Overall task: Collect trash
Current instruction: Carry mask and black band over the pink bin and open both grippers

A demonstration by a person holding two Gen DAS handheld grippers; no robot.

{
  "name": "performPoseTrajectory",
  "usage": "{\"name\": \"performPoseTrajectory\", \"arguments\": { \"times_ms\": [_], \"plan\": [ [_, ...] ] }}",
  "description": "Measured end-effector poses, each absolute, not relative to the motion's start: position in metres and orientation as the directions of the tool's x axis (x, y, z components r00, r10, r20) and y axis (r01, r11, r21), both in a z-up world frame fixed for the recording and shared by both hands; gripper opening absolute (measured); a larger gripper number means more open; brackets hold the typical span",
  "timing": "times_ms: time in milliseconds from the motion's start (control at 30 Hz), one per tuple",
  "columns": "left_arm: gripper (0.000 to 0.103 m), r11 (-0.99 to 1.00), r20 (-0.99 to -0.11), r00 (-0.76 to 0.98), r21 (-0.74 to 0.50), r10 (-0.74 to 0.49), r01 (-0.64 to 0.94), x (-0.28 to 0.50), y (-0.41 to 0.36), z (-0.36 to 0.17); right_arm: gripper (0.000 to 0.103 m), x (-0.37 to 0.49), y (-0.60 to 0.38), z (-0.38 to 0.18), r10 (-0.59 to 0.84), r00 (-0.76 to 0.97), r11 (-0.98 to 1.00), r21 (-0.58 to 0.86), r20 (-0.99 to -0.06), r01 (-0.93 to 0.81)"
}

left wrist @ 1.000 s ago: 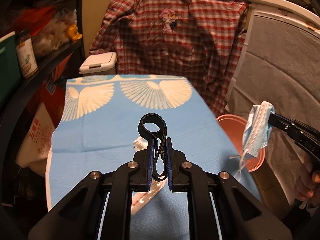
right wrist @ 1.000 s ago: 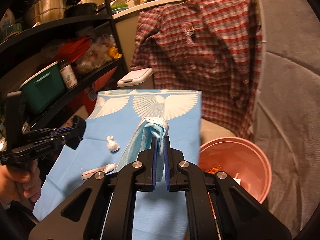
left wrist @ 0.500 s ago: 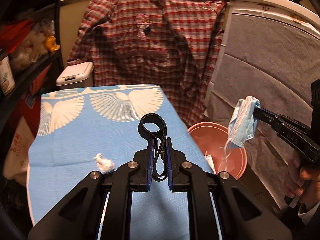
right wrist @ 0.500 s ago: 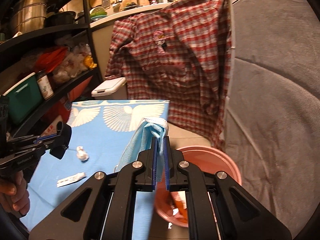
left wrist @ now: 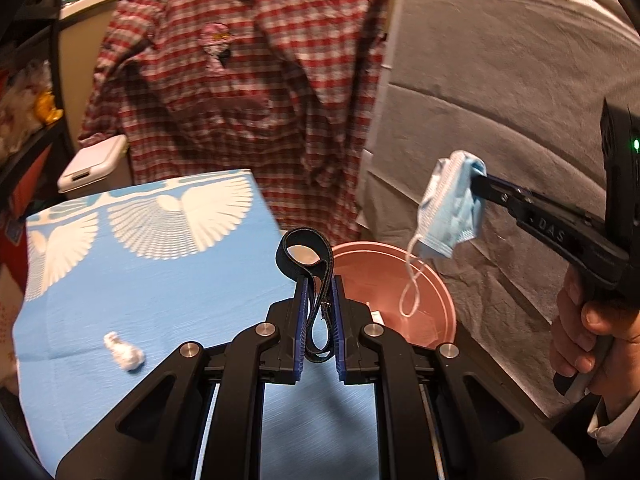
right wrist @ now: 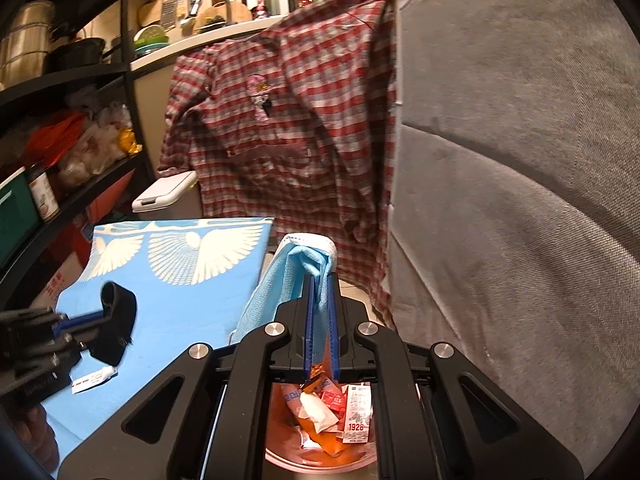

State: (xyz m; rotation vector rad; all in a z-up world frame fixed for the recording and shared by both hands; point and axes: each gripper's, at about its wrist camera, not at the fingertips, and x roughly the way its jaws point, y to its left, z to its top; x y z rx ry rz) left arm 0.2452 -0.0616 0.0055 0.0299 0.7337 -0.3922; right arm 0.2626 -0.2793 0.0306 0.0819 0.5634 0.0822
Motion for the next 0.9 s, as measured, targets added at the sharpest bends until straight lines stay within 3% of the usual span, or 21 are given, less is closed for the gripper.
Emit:
{"name": "performPoseTrajectory", "arguments": {
  "times_ms": [767, 800, 867, 900],
  "plan": [
    [0.012, 0.890, -0.714, 0.592, -0.099, -0.374, 0.444, 0.281, -0.132, -0.042, 0.008, 0.294, -0.300, -0.001, 0.004, 0.792, 0.998, 0.052, -0.611, 0.035],
    [0.013, 0.888, -0.716, 0.588, -0.101, -0.377, 0.448, 0.282, -0.133, -0.043, 0.012, 0.295, -0.300, -0.002, 0.005, 0.789, 0.998, 0.054, -0.615, 0.036],
    [0.025, 0.889, -0.722, 0.582, -0.100, -0.374, 0.447, 0.284, -0.137, -0.045, 0.016, 0.298, -0.301, -0.004, -0.006, 0.779, 0.998, 0.048, -0.627, 0.047],
    [0.039, 0.889, -0.723, 0.580, -0.102, -0.375, 0.447, 0.284, -0.137, -0.045, 0.030, 0.299, -0.302, -0.005, -0.011, 0.776, 0.997, 0.047, -0.631, 0.053]
  ]
}}
